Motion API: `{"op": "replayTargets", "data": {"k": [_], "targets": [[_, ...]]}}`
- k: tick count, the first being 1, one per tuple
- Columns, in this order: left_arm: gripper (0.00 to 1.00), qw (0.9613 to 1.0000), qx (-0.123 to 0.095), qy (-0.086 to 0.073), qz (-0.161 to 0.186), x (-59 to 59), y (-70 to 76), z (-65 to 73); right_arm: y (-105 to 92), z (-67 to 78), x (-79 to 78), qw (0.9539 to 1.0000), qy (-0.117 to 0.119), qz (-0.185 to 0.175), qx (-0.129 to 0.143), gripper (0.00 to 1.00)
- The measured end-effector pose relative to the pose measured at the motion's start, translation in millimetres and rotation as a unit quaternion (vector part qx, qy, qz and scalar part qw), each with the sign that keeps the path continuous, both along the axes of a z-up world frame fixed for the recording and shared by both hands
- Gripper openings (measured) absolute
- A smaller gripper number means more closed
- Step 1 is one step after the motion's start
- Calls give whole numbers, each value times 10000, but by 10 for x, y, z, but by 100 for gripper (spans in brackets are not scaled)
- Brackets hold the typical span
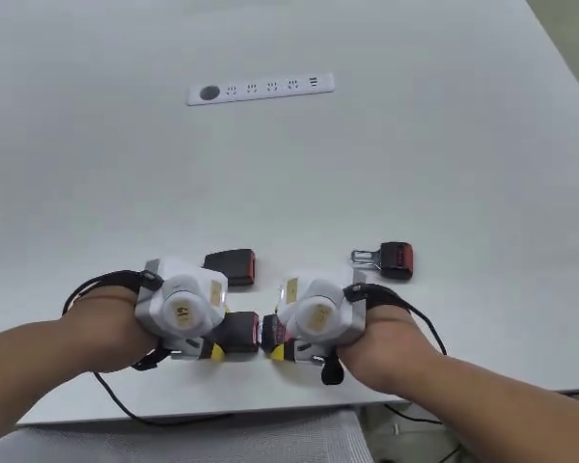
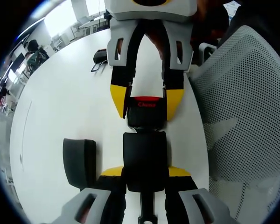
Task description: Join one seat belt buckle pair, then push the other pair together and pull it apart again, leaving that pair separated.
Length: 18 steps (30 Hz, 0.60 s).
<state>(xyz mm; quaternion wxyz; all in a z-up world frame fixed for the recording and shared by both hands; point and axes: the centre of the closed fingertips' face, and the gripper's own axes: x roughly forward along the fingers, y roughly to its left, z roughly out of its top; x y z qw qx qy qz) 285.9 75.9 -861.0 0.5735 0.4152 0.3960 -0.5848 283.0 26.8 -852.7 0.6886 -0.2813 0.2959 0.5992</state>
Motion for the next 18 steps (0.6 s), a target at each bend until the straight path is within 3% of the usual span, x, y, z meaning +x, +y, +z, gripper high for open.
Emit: {"op": "replayTargets", "data": {"k": [7, 11, 18], "targets": [[32, 10000, 27, 6, -95, 13, 22, 5, -29, 6, -31, 10000, -56, 33, 4, 30], [31, 9999, -113, -43, -41, 5, 27, 13, -59, 12, -34, 9999, -45, 108, -14, 30], [32, 10000, -70, 35, 35, 6, 22, 10, -68, 6, -23, 9998, -44, 174, -68, 31]]}}
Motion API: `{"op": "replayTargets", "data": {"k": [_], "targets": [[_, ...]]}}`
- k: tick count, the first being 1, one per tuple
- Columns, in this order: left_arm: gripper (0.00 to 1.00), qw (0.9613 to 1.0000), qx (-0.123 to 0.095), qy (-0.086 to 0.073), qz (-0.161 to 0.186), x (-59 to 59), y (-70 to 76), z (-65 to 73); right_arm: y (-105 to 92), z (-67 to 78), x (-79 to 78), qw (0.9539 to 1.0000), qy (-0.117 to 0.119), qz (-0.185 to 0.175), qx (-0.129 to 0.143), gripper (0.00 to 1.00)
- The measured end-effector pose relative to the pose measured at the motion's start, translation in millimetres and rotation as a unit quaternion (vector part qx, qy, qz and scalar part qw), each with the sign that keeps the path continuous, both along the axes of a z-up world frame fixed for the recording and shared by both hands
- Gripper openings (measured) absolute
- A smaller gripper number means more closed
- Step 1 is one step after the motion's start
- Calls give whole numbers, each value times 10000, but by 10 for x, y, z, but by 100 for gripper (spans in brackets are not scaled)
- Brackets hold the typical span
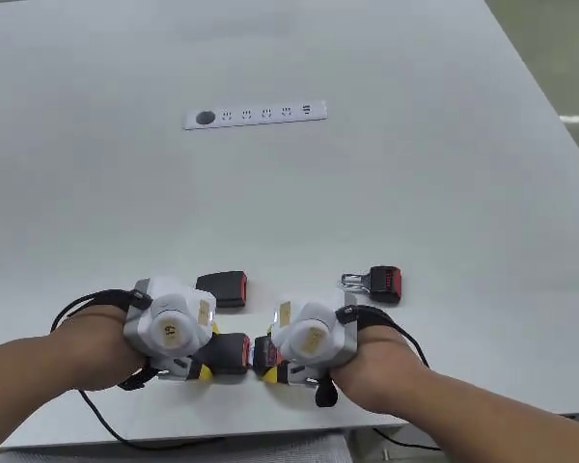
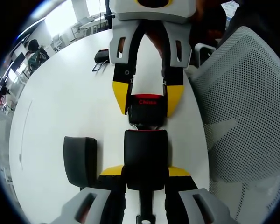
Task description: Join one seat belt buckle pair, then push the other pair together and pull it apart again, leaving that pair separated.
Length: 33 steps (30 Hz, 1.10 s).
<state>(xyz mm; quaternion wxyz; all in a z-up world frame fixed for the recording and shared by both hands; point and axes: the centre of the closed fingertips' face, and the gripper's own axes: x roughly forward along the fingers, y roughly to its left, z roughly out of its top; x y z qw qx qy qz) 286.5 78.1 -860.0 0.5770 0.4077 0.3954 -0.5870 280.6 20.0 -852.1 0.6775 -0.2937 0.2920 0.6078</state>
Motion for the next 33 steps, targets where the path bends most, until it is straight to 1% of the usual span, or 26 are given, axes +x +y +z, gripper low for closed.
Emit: {"op": "replayTargets", "data": {"k": [1, 5, 7, 9, 11, 12, 13, 14, 16, 18, 20, 21, 22, 23, 24, 25, 26, 27, 29, 31, 33], "targets": [[32, 10000, 39, 33, 67, -1, -4, -2, -4, -1, 1, 10000, 5, -15, -8, 31], [33, 9998, 131, 51, 108, -9, -4, -7, -1, -5, -3, 10000, -20, -21, -44, 33], [34, 9999, 151, 19, 75, -13, -5, -10, -15, -7, -1, 9999, -87, 51, 16, 34], [34, 9998, 157, 0, 109, -9, -2, -8, -10, 14, 19, 9999, -85, -11, 55, 34], [34, 9998, 146, -84, 116, -17, 5, 2, -16, 25, 39, 9999, -124, -52, 30, 35], [34, 9996, 181, -197, 111, -15, 24, 17, -17, 61, 49, 9998, -138, -83, 63, 35], [34, 9994, 133, -314, 37, -9, 12, 45, -22, 93, 58, 9998, -101, -158, 110, 35], [35, 9994, 86, -347, 29, -36, 10, 79, -38, 139, 72, 9996, -108, -216, 142, 36], [36, 9992, 18, -394, 56, -53, 19, 136, -69, 218, 74, 9994, -136, -226, 231, 37], [36, 9988, -70, -471, 64, -46, 28, 223, -129, 306, 104, 9988, -175, -304, 330, 38], [37, 9983, -174, -533, 123, -10, 23, 316, -216, 384, 148, 9981, -210, -401, 411, 38], [38, 9976, -263, -614, 166, 34, 0, 390, -285, 420, 191, 9975, -239, -489, 452, 38], [39, 9962, -376, -764, 171, 88, -31, 442, -325, 435, 216, 9972, -267, -522, 460, 38], [40, 9942, -485, -949, 171, 170, -61, 484, -382, 438, 242, 9972, -295, -534, 443, 38], [41, 9943, -489, -931, 171, 188, -64, 497, -432, 434, 279, 9969, -337, -575, 422, 38], [41, 9949, -455, -874, 204, 228, -67, 500, -520, 426, 338, 9965, -393, -618, 394, 39], [41, 9948, -444, -883, 246, 275, -72, 492, -581, 412, 379, 9963, -403, -674, 354, 39], [42, 9949, -412, -880, 282, 351, -83, 467, -682, 390, 445, 9959, -433, -734, 297, 39], [44, 9952, -333, -871, 311, 460, -93, 433, -846, 359, 566, 9948, -446, -888, 230, 39], [44, 9957, -266, -820, 334, 553, -101, 397, -962, 365, 653, 9940, -487, -966, 185, 39], [46, 9962, -194, -767, 375, 622, -95, 365, -1096, 362, 739, 9933, -527, -1019, 106, 39]]}}
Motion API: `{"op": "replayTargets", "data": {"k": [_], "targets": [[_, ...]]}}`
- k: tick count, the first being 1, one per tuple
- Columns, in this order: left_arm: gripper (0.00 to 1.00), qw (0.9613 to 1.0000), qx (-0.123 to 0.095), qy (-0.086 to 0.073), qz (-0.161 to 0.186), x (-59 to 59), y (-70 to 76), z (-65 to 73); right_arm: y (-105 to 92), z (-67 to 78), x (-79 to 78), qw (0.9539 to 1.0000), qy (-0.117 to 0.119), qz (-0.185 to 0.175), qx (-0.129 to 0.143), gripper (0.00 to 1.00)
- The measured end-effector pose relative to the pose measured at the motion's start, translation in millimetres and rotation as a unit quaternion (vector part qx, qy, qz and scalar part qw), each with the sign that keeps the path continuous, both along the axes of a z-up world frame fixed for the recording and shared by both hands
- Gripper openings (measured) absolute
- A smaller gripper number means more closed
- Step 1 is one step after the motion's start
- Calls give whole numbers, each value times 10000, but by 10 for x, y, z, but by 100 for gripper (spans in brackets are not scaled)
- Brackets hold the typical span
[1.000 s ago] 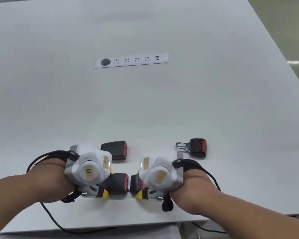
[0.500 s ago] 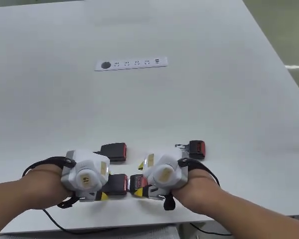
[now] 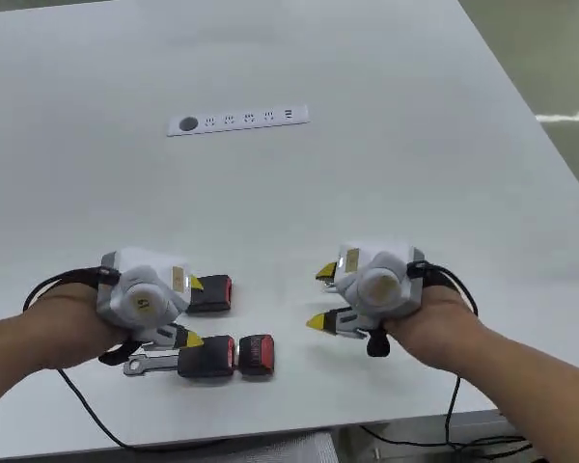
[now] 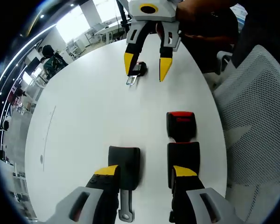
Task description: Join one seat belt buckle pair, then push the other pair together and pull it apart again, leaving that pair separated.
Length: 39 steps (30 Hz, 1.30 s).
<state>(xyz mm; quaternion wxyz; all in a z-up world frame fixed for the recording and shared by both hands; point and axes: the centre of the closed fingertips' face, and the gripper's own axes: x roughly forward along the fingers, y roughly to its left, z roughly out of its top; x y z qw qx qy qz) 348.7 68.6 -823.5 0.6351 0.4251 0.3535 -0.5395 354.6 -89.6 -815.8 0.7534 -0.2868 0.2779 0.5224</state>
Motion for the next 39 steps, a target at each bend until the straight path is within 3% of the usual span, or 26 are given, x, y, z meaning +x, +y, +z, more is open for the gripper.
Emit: {"op": "replayTargets", "data": {"k": [5, 12, 21, 28, 39], "targets": [[48, 9999, 102, 40, 122, 190, 53, -69, -296, -70, 183, 9997, -52, -107, -192, 40], [48, 9995, 215, 134, 173, 312, 127, -165, -568, -218, 264, 9990, 73, -178, -408, 42], [45, 9985, 392, 334, 159, 289, 154, -238, -609, -415, 271, 9975, 411, 113, -570, 38], [34, 9984, 308, 441, 142, 316, 119, -259, -599, -420, 277, 9968, 537, 223, -547, 35], [33, 9980, 348, 520, -124, 308, 99, -273, -601, -432, 280, 9956, 627, 392, -567, 34]]}}
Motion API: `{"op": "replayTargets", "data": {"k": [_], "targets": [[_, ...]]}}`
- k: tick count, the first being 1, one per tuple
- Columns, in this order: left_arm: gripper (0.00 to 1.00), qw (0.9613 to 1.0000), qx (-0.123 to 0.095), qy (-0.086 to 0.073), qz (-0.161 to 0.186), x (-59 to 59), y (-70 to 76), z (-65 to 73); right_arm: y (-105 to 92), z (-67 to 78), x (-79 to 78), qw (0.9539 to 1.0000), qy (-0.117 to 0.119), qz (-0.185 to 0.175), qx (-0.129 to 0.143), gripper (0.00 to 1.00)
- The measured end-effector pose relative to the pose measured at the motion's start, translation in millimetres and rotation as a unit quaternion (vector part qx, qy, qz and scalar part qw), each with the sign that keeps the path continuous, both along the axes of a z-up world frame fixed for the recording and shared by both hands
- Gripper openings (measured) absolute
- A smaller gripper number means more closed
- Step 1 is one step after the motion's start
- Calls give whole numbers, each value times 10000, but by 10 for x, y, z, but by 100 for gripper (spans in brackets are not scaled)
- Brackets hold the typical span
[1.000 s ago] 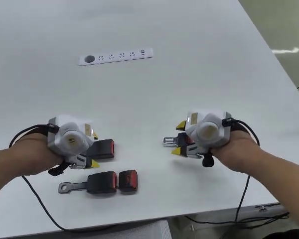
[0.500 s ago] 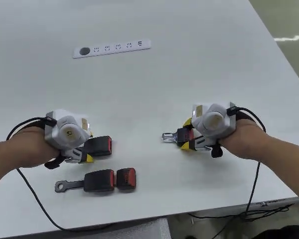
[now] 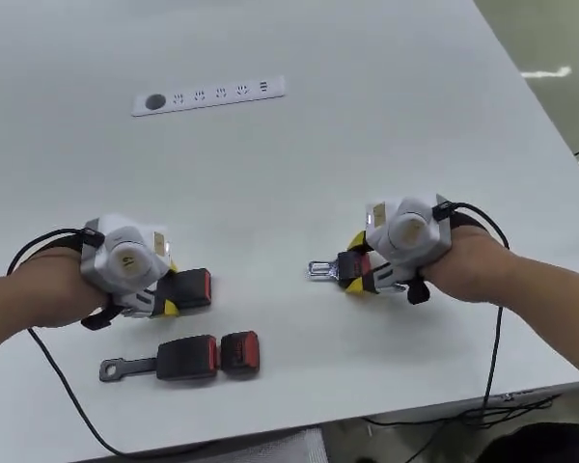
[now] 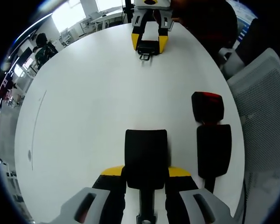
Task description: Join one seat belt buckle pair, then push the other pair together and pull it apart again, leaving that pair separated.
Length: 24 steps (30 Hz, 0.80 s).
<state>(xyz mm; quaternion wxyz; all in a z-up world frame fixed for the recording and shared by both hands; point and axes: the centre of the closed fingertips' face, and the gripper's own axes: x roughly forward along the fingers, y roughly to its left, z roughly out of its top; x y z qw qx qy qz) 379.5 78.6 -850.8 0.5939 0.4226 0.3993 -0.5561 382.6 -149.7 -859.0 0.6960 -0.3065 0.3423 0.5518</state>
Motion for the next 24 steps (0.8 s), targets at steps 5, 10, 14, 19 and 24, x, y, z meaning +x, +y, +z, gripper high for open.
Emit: {"op": "replayTargets", "data": {"k": [5, 10, 14, 19, 24], "targets": [[33, 10000, -8, 36, 31, 7, 7, -9, 5, 1, -5, 10000, 1, 35, 7, 35], [33, 9999, 37, 56, 81, 6, 12, -11, 14, 5, -7, 10000, -31, 46, -30, 35], [33, 9999, 69, 45, 77, 5, 14, -11, 76, 8, -2, 10000, -69, 24, -22, 35], [33, 9999, 110, 35, 88, 1, 17, -12, 327, 23, -29, 9999, -52, 0, 161, 35], [32, 9999, 127, 36, 98, 6, 23, -20, 669, 33, -68, 9995, -96, 90, 302, 35]]}}
